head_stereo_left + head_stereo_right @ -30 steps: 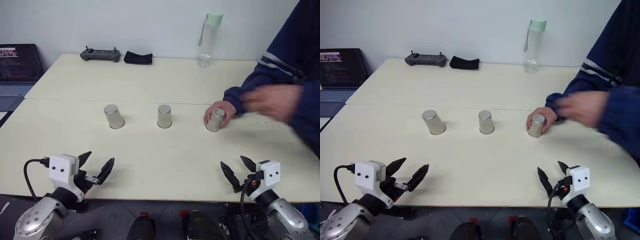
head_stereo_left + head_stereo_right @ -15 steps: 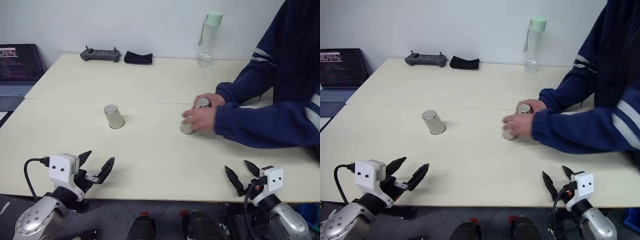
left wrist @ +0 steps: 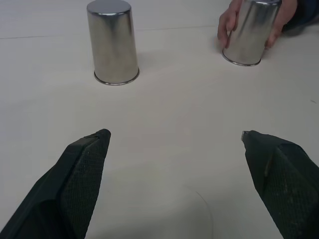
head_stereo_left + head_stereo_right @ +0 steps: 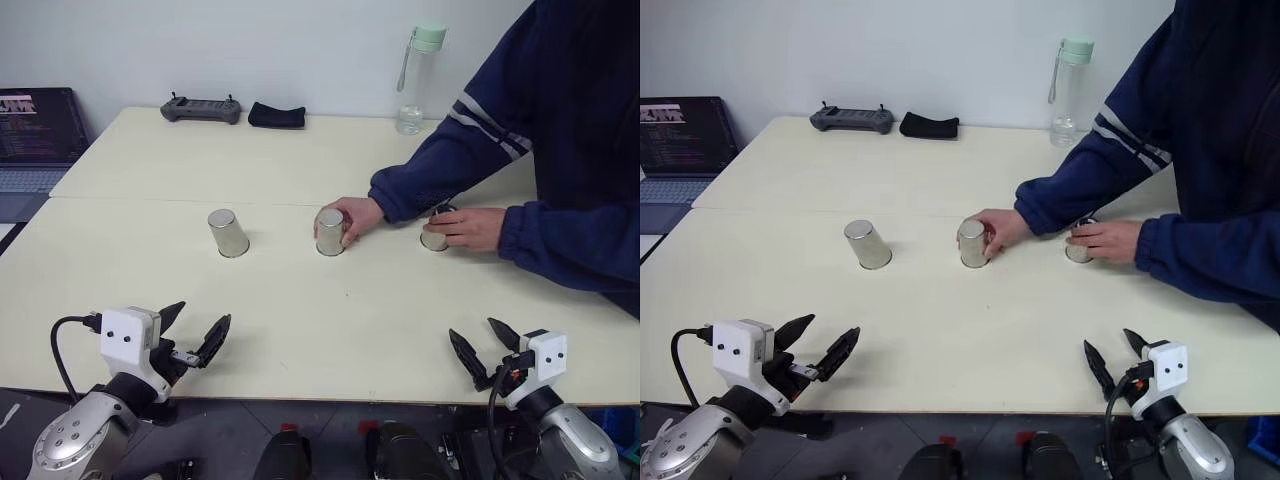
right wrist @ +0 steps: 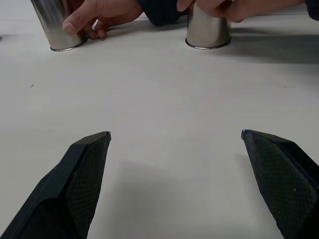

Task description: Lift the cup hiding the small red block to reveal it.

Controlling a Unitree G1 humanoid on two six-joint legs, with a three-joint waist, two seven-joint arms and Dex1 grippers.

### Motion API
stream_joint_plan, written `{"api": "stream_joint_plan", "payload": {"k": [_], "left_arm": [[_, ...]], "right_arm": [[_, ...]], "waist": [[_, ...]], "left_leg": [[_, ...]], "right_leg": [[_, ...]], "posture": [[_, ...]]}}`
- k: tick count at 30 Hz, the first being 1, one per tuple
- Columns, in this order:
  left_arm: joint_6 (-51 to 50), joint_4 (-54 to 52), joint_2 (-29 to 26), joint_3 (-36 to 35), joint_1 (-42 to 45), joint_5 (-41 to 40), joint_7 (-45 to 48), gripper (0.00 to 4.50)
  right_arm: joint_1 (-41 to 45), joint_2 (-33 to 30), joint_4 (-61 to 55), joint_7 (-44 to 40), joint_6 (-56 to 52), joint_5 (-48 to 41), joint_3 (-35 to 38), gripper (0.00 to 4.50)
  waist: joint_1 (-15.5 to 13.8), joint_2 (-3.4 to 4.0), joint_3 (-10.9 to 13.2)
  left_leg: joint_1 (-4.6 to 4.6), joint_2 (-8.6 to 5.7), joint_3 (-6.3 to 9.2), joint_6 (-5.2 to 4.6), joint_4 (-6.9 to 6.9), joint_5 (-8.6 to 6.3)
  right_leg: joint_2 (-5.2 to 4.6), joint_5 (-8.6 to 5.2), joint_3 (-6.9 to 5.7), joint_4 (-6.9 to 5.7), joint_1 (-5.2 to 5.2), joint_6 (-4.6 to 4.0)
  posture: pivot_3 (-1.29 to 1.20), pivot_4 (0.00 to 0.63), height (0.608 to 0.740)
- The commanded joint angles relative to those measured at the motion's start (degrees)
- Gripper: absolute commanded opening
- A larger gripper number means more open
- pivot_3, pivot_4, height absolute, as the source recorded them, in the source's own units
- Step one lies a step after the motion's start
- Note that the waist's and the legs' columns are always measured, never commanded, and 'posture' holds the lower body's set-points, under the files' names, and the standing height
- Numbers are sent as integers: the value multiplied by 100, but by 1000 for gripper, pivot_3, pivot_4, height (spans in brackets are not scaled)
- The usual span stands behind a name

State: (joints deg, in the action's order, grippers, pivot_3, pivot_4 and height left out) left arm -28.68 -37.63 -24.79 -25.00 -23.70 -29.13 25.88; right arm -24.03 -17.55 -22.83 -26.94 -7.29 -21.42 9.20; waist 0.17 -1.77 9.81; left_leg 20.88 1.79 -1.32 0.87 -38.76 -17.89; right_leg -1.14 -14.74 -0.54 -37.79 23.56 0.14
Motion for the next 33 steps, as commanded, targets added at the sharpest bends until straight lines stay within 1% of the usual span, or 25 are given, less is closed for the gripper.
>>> {"api": "stream_joint_plan", "payload": {"k": [1,5,9,12,16,20,24,27,31,33], "left_arm": [[27,-83,-78,30,54,-23,6,4500],[56,-41,-95,50,107,13,-3,4500],[91,-52,-107,61,108,67,-17,4500],[126,-56,-144,-2,50,124,-1,4500],[95,35,-215,-156,154,51,9,4500],[135,80,-318,-171,306,7,68,4500],[55,-47,-389,-281,343,-378,274,4500],[-100,-157,-628,-358,423,-879,600,4500],[-84,-23,-1016,-404,671,-953,796,4500],[-85,45,-1122,-425,759,-1010,852,4500]], "right_arm": [[69,-136,-618,67,-227,-19,-62,4469],[222,-214,-897,194,-564,-90,-72,4469],[251,-257,-1008,187,-684,-98,-94,4469],[525,-393,-1016,93,-838,-80,-199,4469],[1282,-507,-791,124,-1217,19,-488,4469],[2284,-335,-566,244,-1599,77,-978,4469],[2693,-274,-473,252,-1820,155,-1282,4469],[3048,-235,-135,138,-1884,297,-1560,4469],[3775,67,577,130,-1953,390,-1826,4469],[4044,180,872,64,-1915,442,-1924,4469]], "waist": [[0,1,1],[-3,0,0],[-5,-1,-1],[1,-1,0],[18,-5,0],[9,-3,2],[-11,-6,0],[-10,-9,1],[1,-8,3],[9,-4,6]], "left_leg": [[0,0,0,0,0,0],[0,-2,0,0,0,0],[1,-2,1,0,0,0],[1,-2,-1,0,0,0],[-4,0,-6,0,-3,0],[-6,0,2,0,-3,1],[3,-3,4,-1,0,0],[8,-6,5,-3,2,-2],[6,-7,4,-3,1,-2],[3,-4,4,-3,1,-2]], "right_leg": [[0,0,0,0,0,0],[0,1,0,-1,-1,1],[-1,0,-1,0,-1,1],[-1,0,0,0,0,1],[0,2,3,-4,0,2],[6,1,-2,-11,0,1],[5,14,-4,-10,4,21],[-1,12,-5,-5,4,15],[-3,13,-5,-5,4,14],[1,13,-6,-10,6,16]], "posture": [[0,150,740],[0,150,740],[0,150,740],[0,150,740],[0,150,740],[0,150,740],[0,150,740],[0,150,740],[0,150,740],[0,150,740]]}}
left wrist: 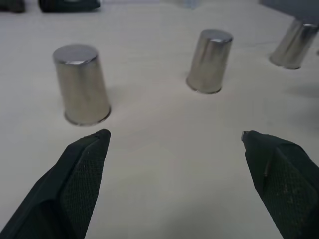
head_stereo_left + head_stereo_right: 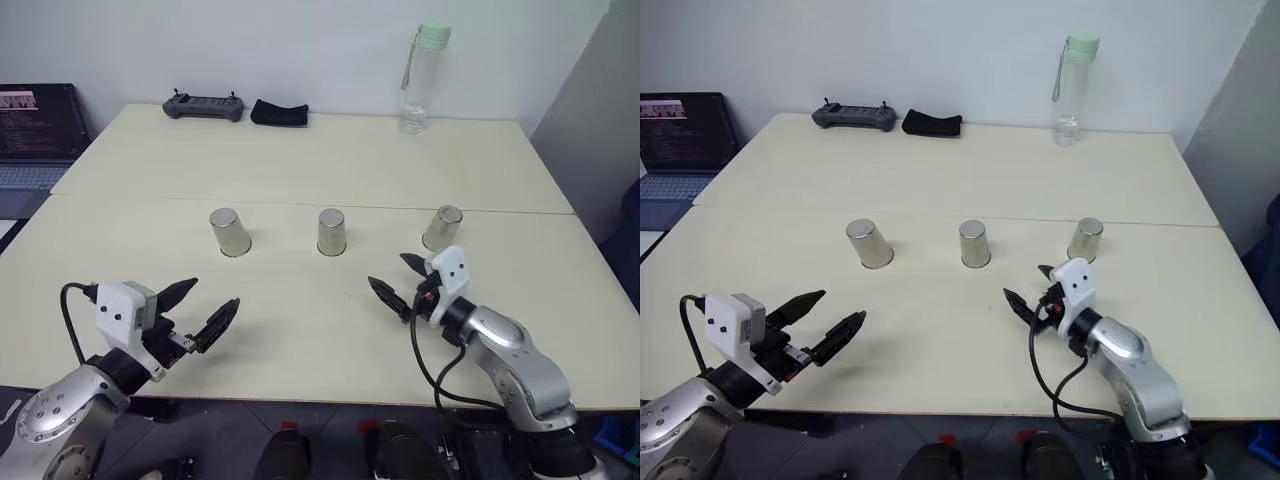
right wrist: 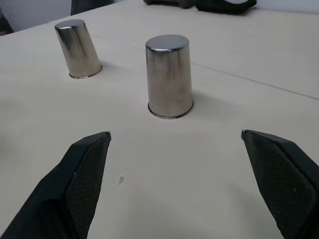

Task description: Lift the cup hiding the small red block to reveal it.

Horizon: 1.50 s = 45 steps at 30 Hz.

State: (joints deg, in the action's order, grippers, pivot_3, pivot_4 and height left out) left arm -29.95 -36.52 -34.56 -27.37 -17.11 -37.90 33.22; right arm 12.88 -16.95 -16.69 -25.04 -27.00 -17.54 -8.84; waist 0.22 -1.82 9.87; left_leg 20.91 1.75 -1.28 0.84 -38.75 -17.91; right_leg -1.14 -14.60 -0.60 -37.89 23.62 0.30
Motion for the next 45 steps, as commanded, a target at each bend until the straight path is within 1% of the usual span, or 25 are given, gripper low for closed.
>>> {"api": "stream_joint_plan", "payload": {"k": [1,7,12,17,19,27,35,45], "left_arm": [[41,-34,-208,-191,150,-174,178,4500],[-265,-27,-659,-340,247,-817,676,4500],[-141,191,-826,-426,340,-597,655,4500],[-72,184,-787,-380,238,-469,662,4500],[36,208,-793,-357,188,-287,672,4500],[17,292,-685,-411,260,-268,538,4500],[5,274,-697,-404,273,-239,526,4500],[6,280,-703,-344,375,-107,495,4500]], "right_arm": [[513,190,451,-158,86,97,-178,4469],[1259,546,1611,-329,357,294,-301,4469],[1718,786,2447,-442,660,411,-295,4469],[2290,1135,3503,-243,1035,525,-84,4469],[2507,1224,3884,-197,1266,603,-7,4469],[3135,1596,5060,-280,1866,686,162,4469],[3405,1861,5572,-453,2147,700,254,4469],[4023,1996,6664,-98,2895,942,491,4469]], "waist": [[9,1,0],[28,2,1],[28,3,2],[81,4,3],[90,7,5],[152,8,6],[156,11,7],[159,13,9]], "left_leg": [[-4,0,0,0,0,0],[-3,2,1,0,0,0],[1,-3,-2,0,1,0],[1,1,-4,1,1,0],[1,1,-2,1,1,0],[3,2,-4,1,3,1],[3,1,-3,1,5,1],[3,1,-4,2,5,1]], "right_leg": [[0,0,0,-5,-1,0],[4,15,-1,-10,1,-28],[1,15,2,-7,4,-31],[0,15,3,-9,6,-32],[0,15,2,-11,7,-33],[-3,16,3,-12,10,-34],[-7,17,3,-13,10,-35],[-9,18,3,-15,12,-36]], "posture": [[0,150,740],[0,150,740],[0,150,740],[0,150,740],[0,150,740],[0,150,740],[0,150,740],[0,150,740]]}}
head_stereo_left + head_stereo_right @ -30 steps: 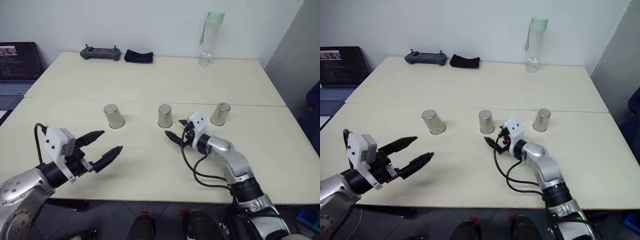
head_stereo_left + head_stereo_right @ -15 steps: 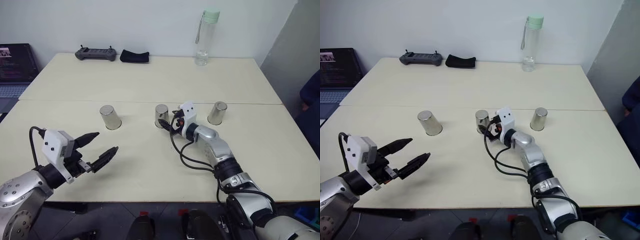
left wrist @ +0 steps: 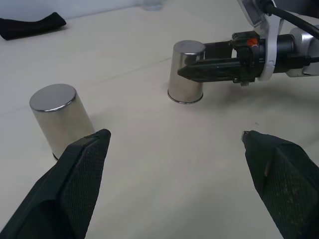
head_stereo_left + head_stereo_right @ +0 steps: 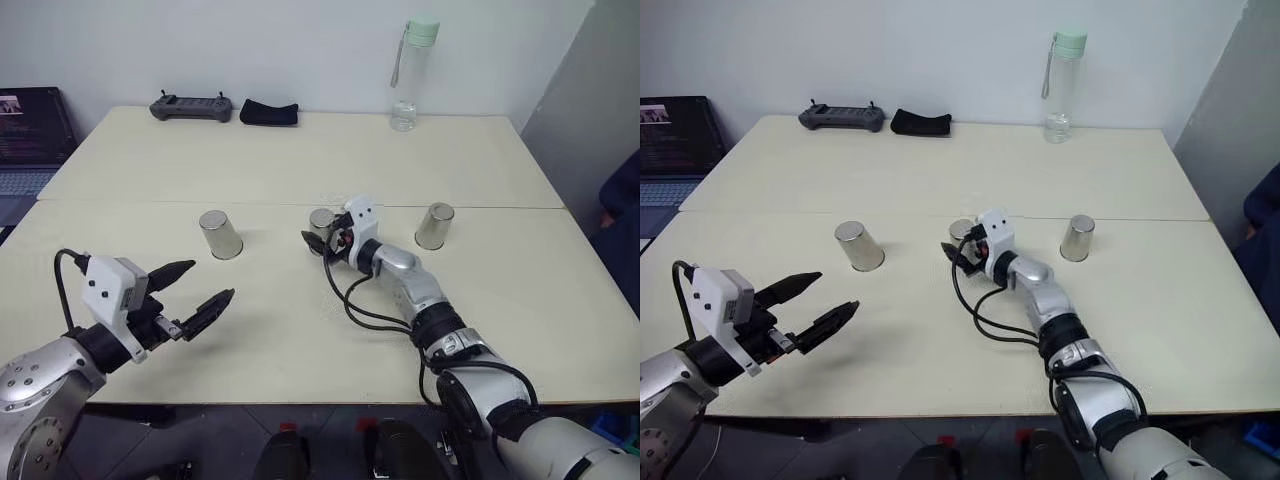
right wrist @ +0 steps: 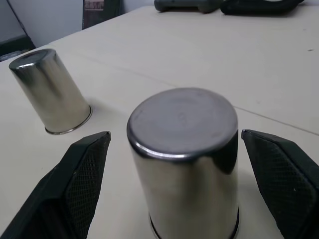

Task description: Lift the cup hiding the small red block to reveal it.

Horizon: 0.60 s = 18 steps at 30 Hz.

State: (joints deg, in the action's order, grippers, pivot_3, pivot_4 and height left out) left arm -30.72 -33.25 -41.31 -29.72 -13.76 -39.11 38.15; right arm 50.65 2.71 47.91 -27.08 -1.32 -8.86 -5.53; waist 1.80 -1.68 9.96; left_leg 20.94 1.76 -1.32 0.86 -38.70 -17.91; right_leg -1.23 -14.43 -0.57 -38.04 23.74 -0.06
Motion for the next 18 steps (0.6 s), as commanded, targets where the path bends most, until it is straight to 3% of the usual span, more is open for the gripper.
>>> {"api": "stream_joint_plan", "payload": {"k": [1,10,18], "left_arm": [[86,-42,-30,-106,51,26,2,4500],[93,-32,-21,-74,97,81,7,4500],[95,-43,19,-48,59,115,29,4500]], "right_arm": [[279,43,282,78,373,77,180,4469],[261,160,402,-222,510,148,178,2623],[242,73,-272,-386,654,75,217,2620]], "waist": [[1,0,0],[2,1,1],[3,8,5]], "left_leg": [[0,-1,0,0,0,0],[0,-1,2,0,5,0],[0,0,2,0,6,0]], "right_leg": [[-1,0,0,1,0,0],[-3,1,-2,1,0,-1],[-4,1,-2,1,2,-1]], "posture": [[0,150,740],[0,150,740],[0,150,740]]}}
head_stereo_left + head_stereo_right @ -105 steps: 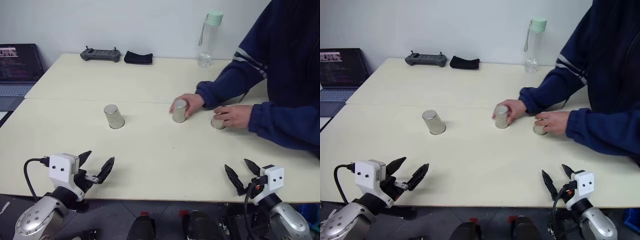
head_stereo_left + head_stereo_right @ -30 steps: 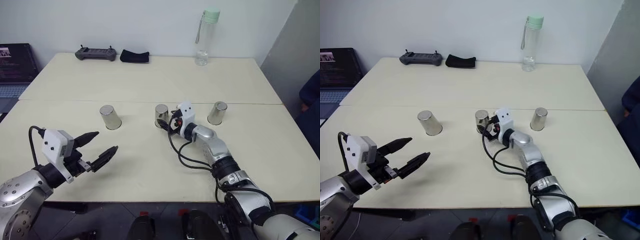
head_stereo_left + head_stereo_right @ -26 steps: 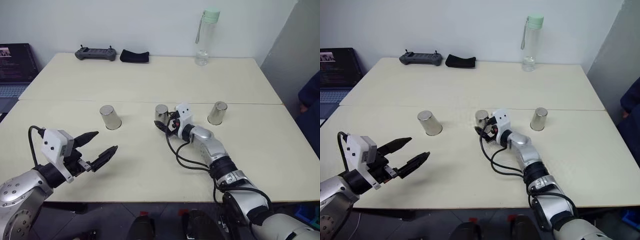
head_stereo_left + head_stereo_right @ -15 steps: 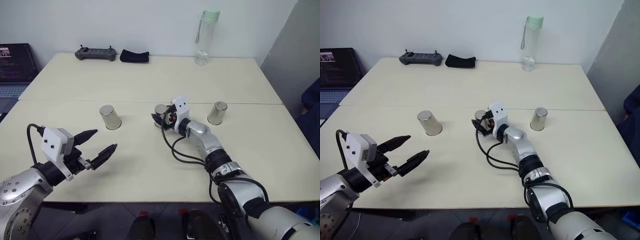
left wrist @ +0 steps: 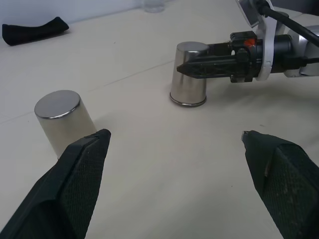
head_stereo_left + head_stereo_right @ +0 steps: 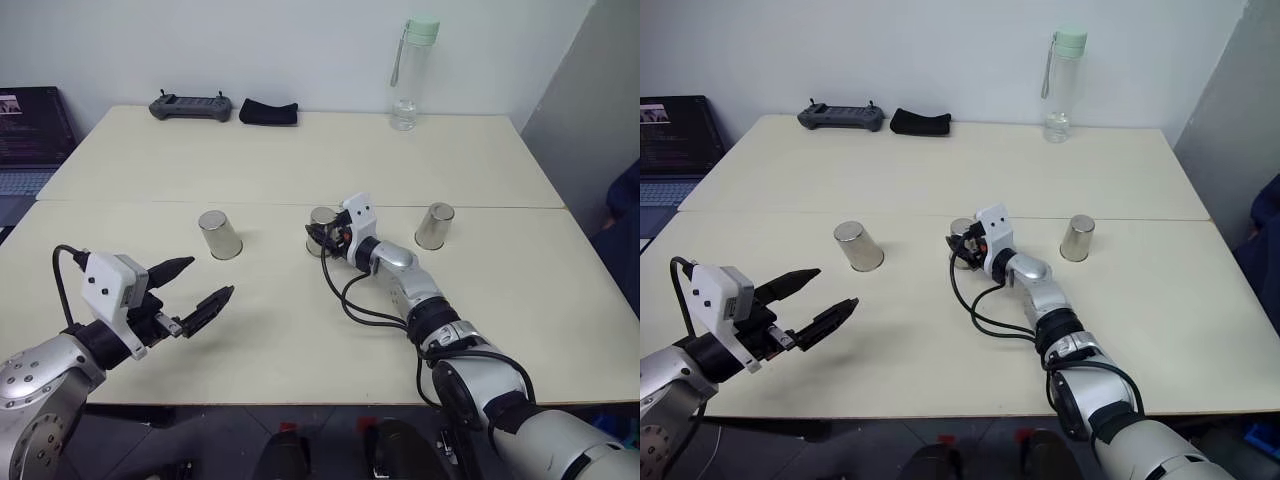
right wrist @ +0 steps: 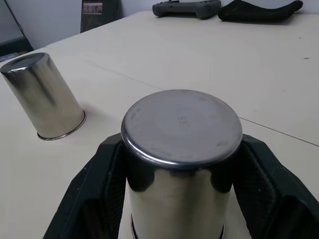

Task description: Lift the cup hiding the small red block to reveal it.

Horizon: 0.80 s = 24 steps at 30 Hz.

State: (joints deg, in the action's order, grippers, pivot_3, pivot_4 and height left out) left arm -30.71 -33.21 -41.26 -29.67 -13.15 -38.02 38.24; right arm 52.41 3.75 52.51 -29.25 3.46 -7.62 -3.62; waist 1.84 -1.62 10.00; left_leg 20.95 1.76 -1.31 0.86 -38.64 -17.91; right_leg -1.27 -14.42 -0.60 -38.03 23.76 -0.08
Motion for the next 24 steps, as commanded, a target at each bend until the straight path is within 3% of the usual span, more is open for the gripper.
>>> {"api": "stream_joint_plan", "payload": {"k": [1,11,17,24], "left_arm": [[93,-54,21,-54,-15,7,21,4500],[105,-71,67,-24,-92,31,24,4500],[115,-57,103,45,-98,46,46,4500],[94,-38,108,237,29,42,55,4500]], "right_arm": [[37,-86,-1038,-191,88,-55,12,2620],[-641,-929,-4325,-160,-2213,-289,-29,2620],[-1417,-1652,-5695,-93,-3617,-294,3,2620],[-2509,-1786,-5815,-69,-3247,-234,-92,2620]], "waist": [[0,2,1],[-14,5,4],[-31,4,3],[2,-1,0]], "left_leg": [[2,0,0,0,0,0],[15,-2,3,2,7,-1],[24,-4,0,2,24,-1],[23,-9,-7,2,40,0]], "right_leg": [[0,0,1,0,2,0],[-4,0,-2,1,16,0],[-4,0,-1,3,31,0],[-4,-1,3,10,33,1]], "posture": [[0,150,740],[0,150,740],[0,150,740],[0,150,740]]}}
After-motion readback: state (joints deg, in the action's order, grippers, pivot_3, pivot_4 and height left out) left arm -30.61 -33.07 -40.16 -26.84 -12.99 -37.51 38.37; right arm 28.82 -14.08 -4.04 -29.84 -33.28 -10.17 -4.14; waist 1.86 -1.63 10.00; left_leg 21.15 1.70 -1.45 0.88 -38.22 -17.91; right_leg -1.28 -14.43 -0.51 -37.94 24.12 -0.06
